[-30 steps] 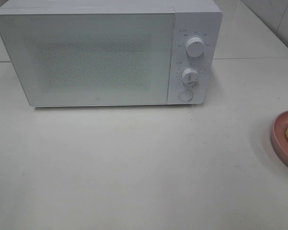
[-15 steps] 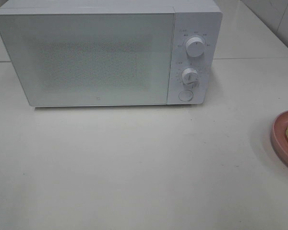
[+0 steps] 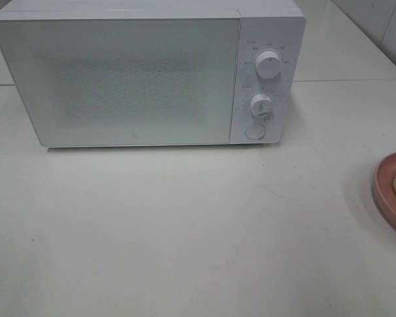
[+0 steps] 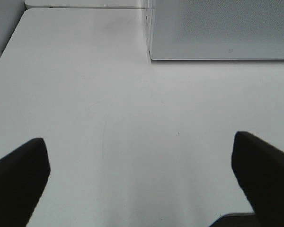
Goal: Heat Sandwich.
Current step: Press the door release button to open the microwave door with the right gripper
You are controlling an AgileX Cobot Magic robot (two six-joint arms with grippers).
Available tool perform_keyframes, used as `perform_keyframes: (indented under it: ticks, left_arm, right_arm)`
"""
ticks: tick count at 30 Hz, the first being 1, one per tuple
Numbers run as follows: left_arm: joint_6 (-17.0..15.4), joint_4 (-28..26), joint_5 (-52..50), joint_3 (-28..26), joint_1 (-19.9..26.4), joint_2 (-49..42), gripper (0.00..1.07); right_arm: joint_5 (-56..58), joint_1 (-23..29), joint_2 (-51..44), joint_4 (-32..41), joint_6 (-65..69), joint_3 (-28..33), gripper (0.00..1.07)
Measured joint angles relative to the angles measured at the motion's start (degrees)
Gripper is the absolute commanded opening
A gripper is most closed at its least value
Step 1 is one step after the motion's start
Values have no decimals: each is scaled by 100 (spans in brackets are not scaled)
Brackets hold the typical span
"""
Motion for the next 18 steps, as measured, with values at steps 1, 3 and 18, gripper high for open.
perform_keyframes:
  ticks: [1, 3, 18]
  left_arm:
    - [0, 0, 0, 0, 0, 0, 100]
    - [0, 0, 0, 0, 0, 0, 100]
    - [0, 0, 0, 0, 0, 0, 100]
  right_arm:
    - [-46, 0, 74, 0, 0, 0, 76]
    - [-149, 0, 223, 0, 0, 0, 76]
    - [-1163, 0, 1146, 0, 0, 0, 76]
